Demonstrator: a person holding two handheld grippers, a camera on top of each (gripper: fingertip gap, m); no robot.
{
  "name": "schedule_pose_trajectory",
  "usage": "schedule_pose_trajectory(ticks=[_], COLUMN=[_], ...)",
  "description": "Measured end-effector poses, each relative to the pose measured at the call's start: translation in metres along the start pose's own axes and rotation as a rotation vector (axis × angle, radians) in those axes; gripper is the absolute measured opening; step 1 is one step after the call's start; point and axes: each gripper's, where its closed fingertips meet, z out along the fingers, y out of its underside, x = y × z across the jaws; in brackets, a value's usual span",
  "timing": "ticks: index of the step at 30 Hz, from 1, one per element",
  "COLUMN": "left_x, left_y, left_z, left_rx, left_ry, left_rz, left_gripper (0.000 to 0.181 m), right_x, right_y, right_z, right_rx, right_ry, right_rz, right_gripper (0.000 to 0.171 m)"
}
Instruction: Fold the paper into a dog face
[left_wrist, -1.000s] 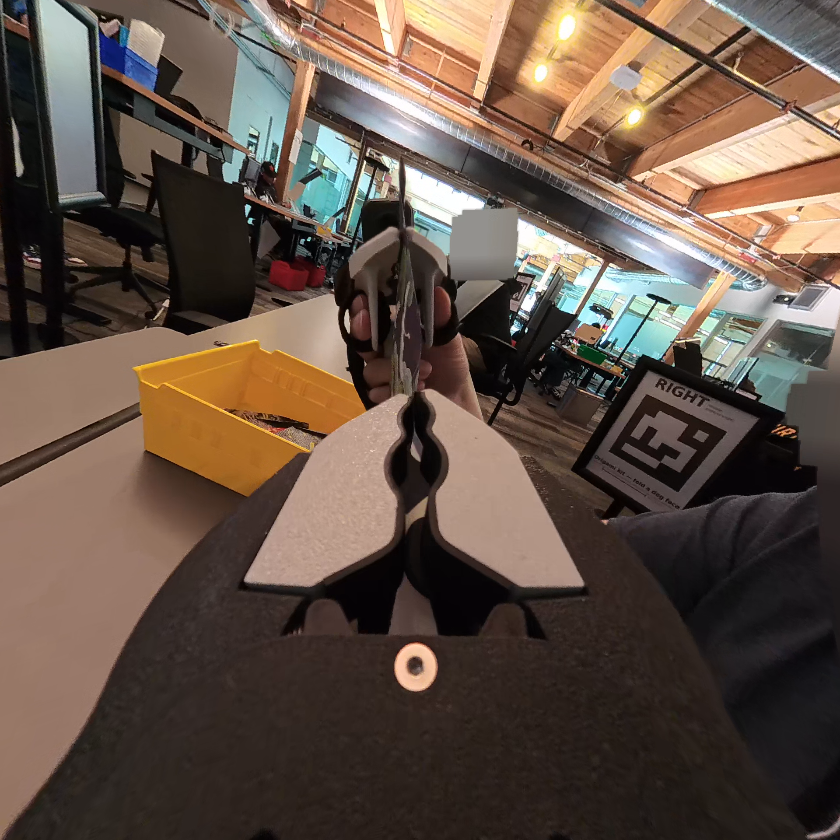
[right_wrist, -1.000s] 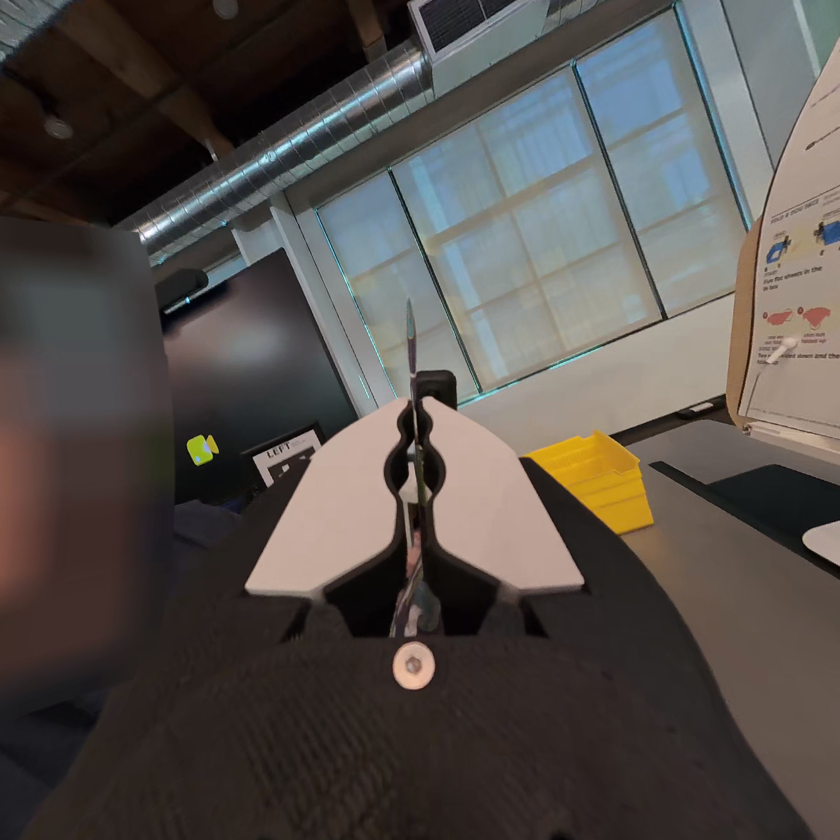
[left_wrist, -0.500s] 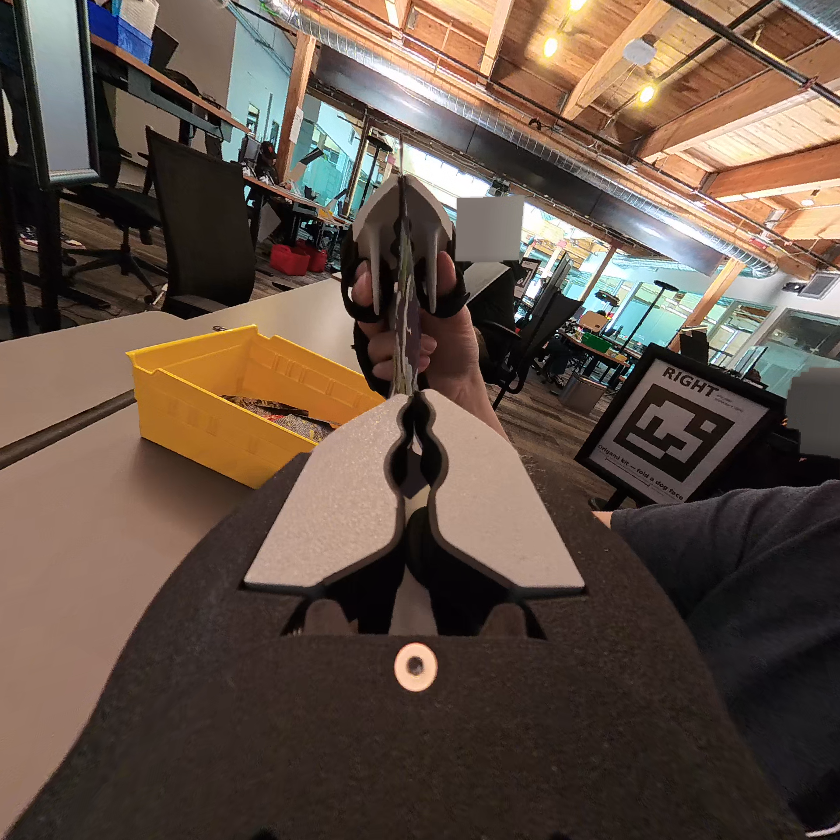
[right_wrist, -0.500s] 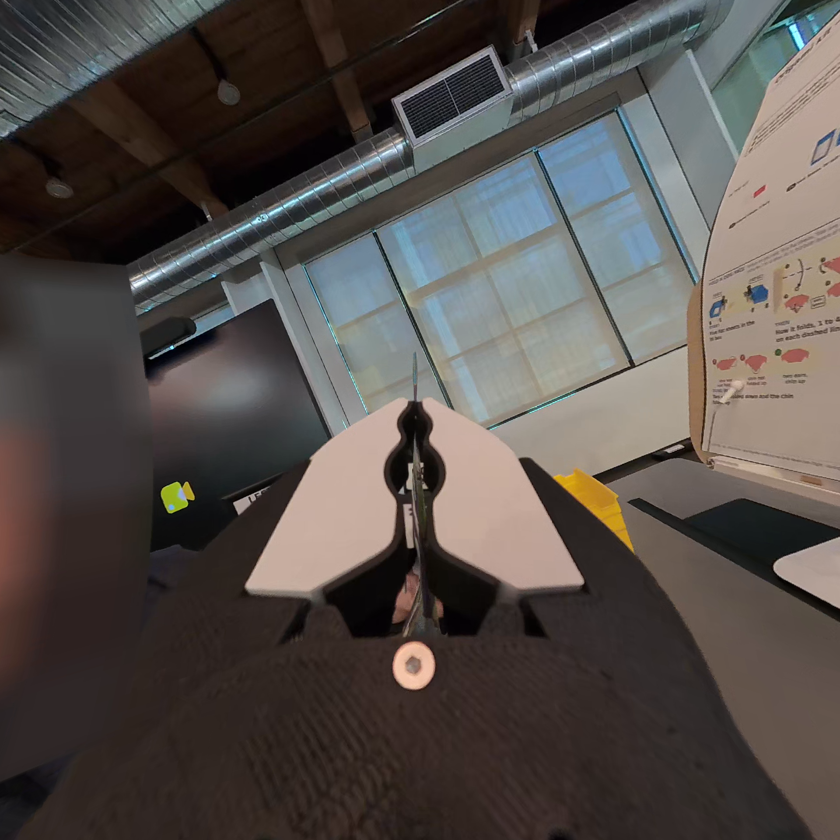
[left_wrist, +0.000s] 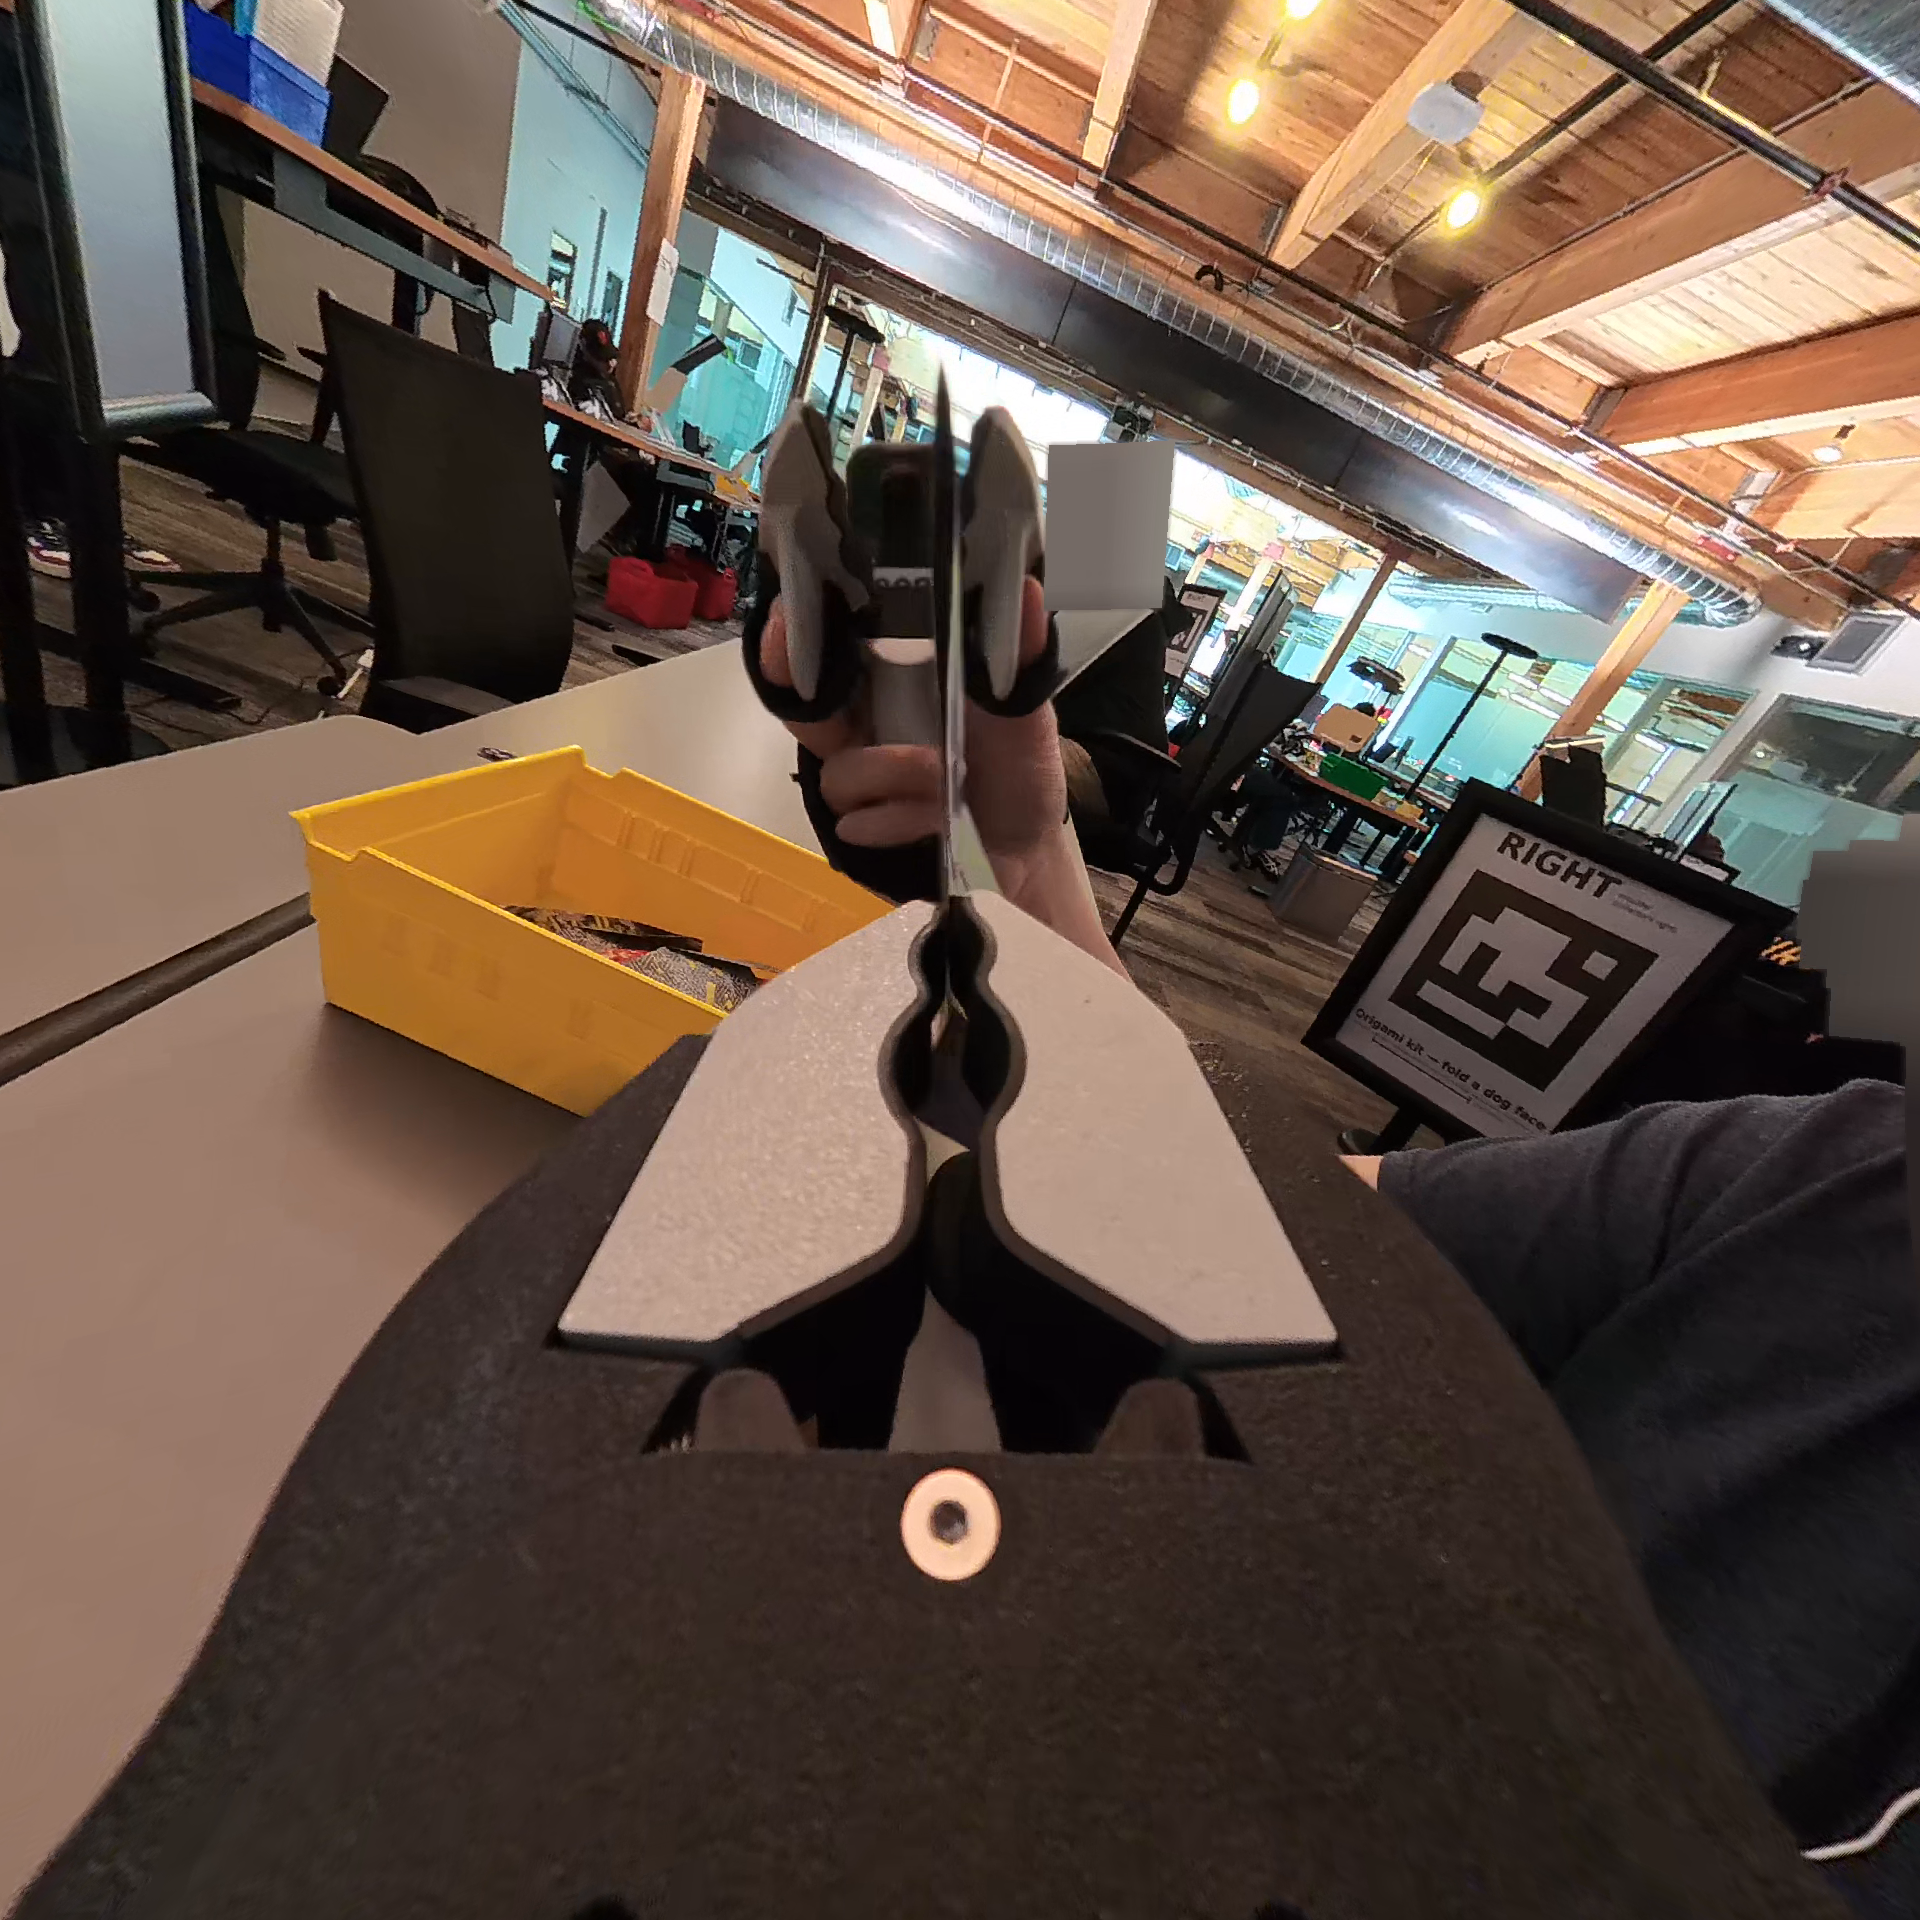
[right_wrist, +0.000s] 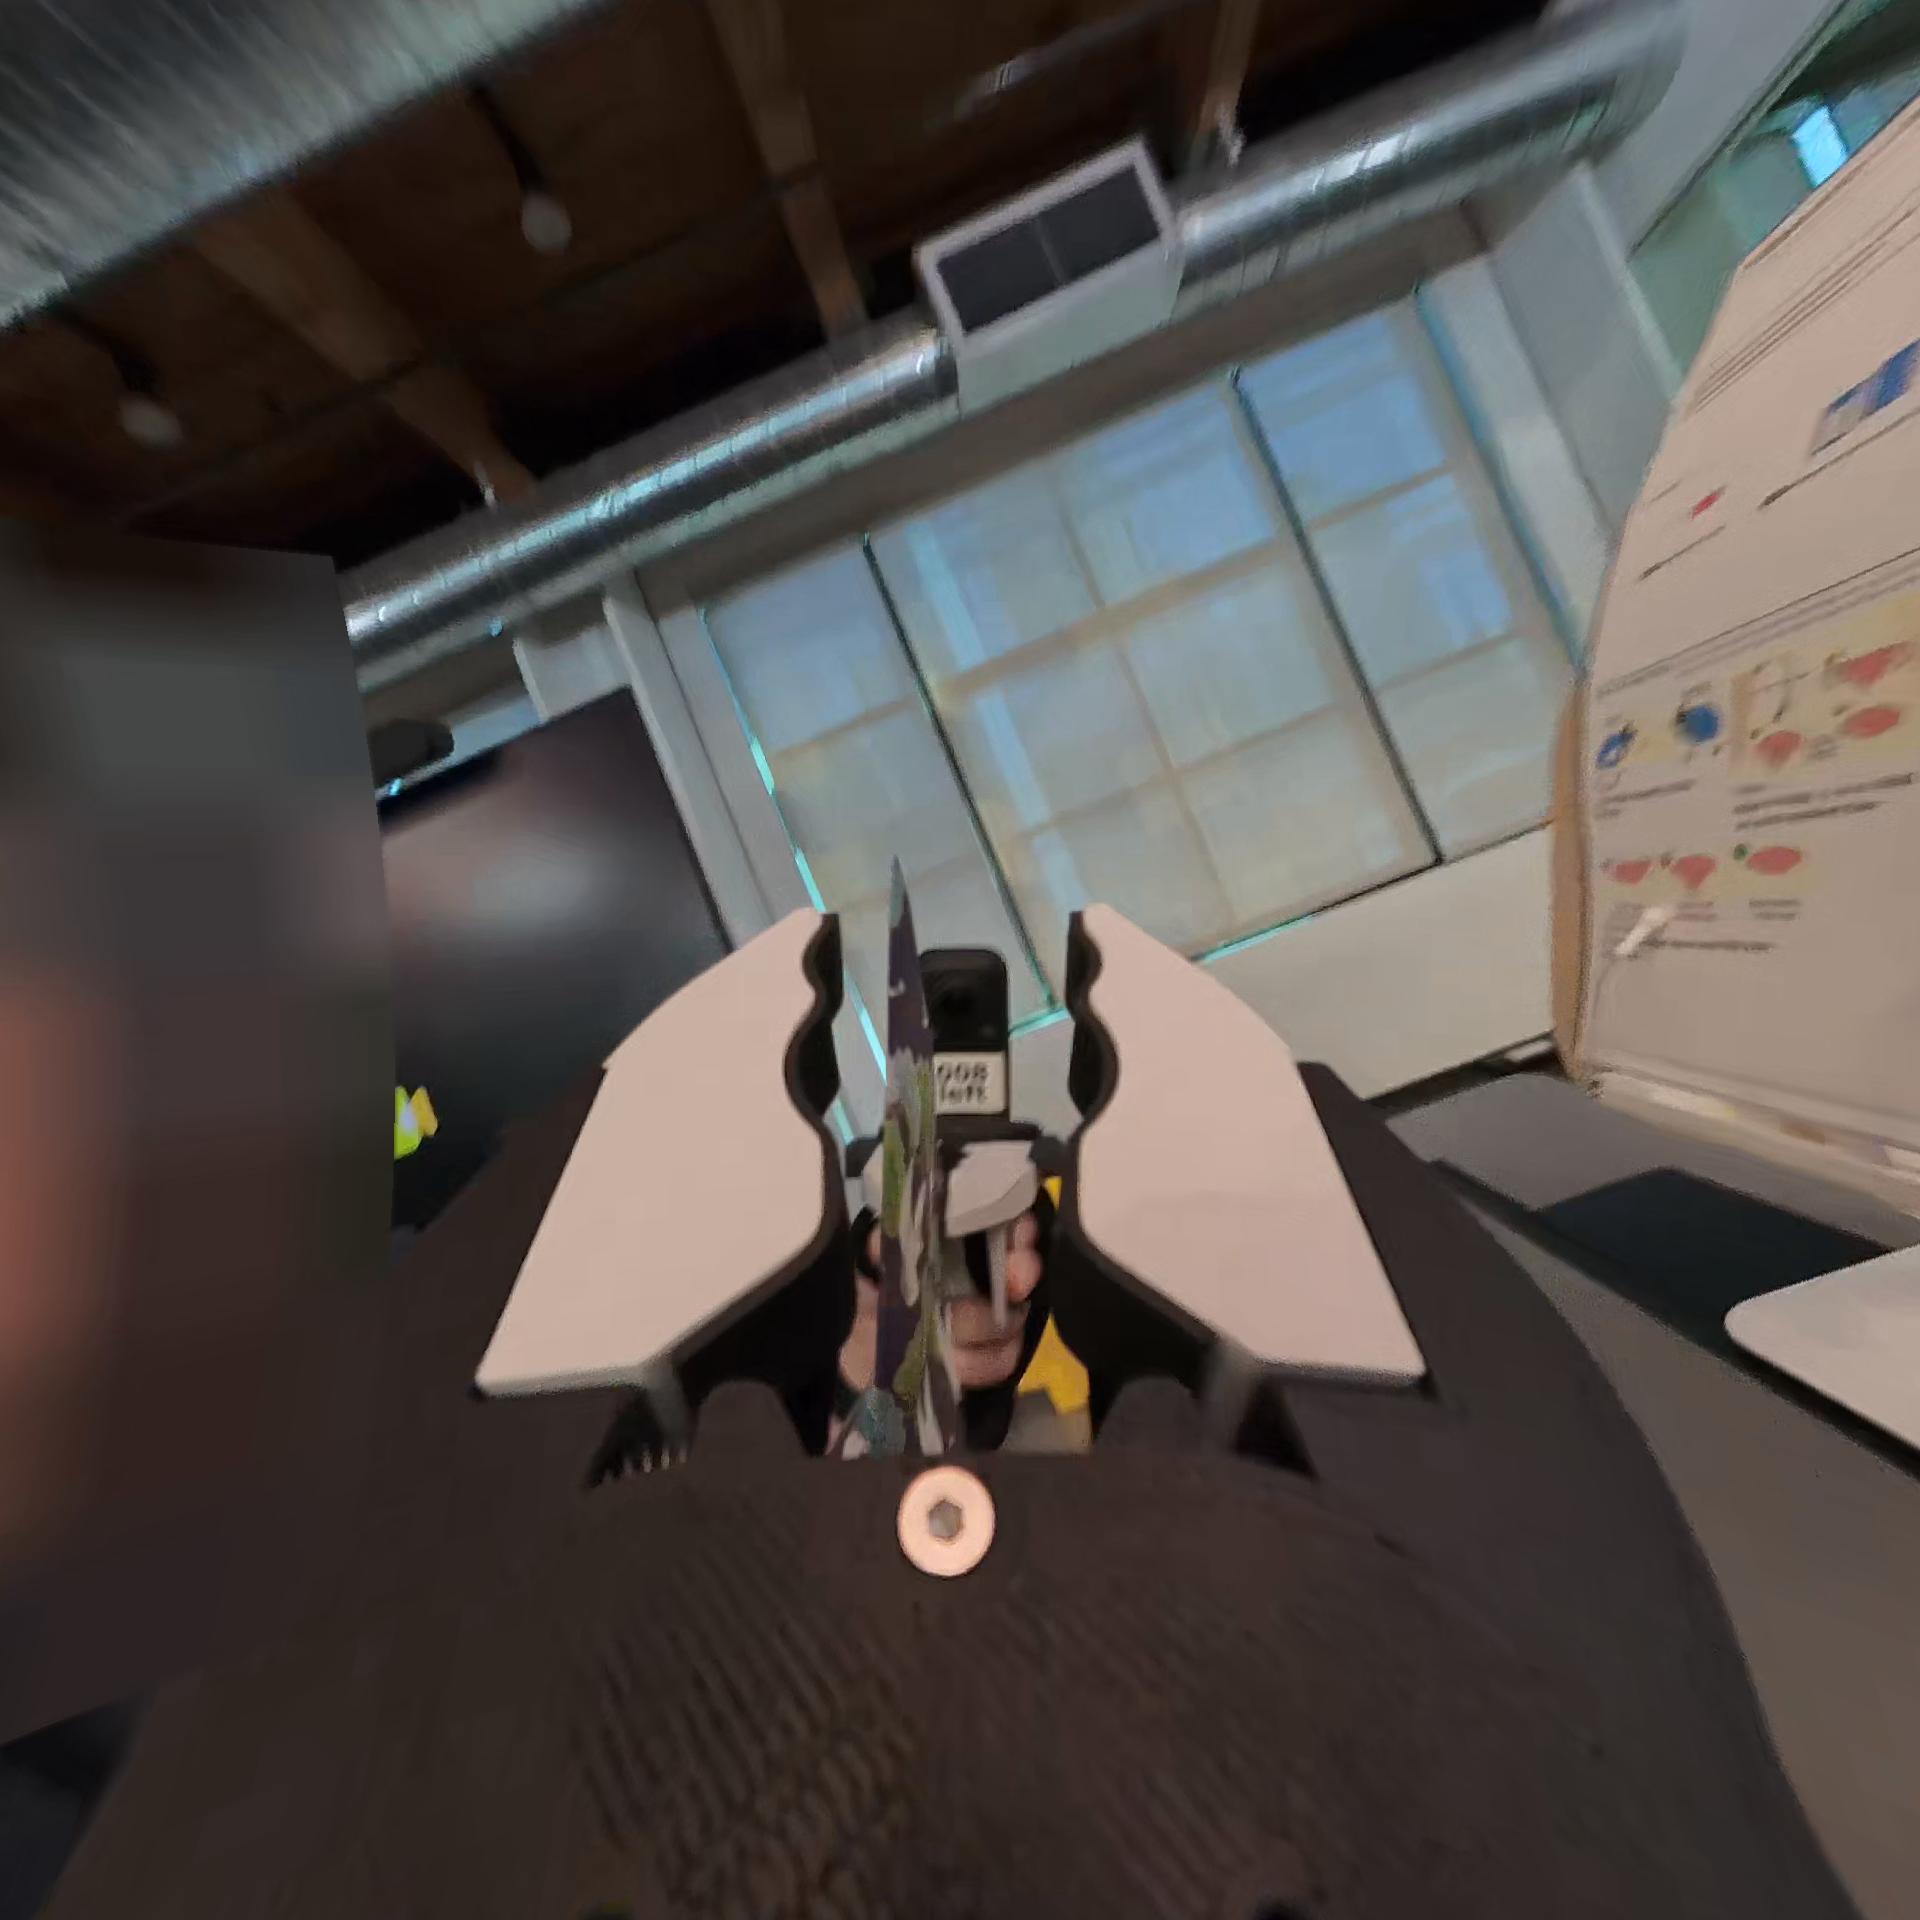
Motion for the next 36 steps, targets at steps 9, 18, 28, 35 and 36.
schedule_pose_trajectory(ticks=[9, 18, 28, 35, 36], left_x=[0.0, -0.011, -0.01, -0.008, -0.008], left_y=[0.013, -0.023, -0.04, -0.04, -0.041], left_z=[0.007, -0.022, -0.045, -0.044, -0.044], left_rx=[-0.067, 0.097, 0.124, 0.123, 0.126], left_ry=[-0.012, -0.033, -0.07, -0.062, -0.062], left_rz=[0.028, 0.012, 0.073, 0.073, 0.072], left_gripper=[0.0, 0.0, 0.0, 0.0, 0.0], right_x=[-0.006, -0.003, 0.008, 0.006, 0.008], right_y=[-0.015, 0.007, 0.08, 0.075, 0.076], right_z=[-0.006, -0.001, 0.04, 0.035, 0.035], right_rx=[0.104, -0.111, -0.341, -0.344, -0.344], right_ry=[-0.025, 0.073, 0.018, 0.017, 0.036], right_rz=[0.066, -0.117, 0.059, 0.04, 0.043], right_gripper=[0.001, 0.05, 0.026, 0.008, 0.016])
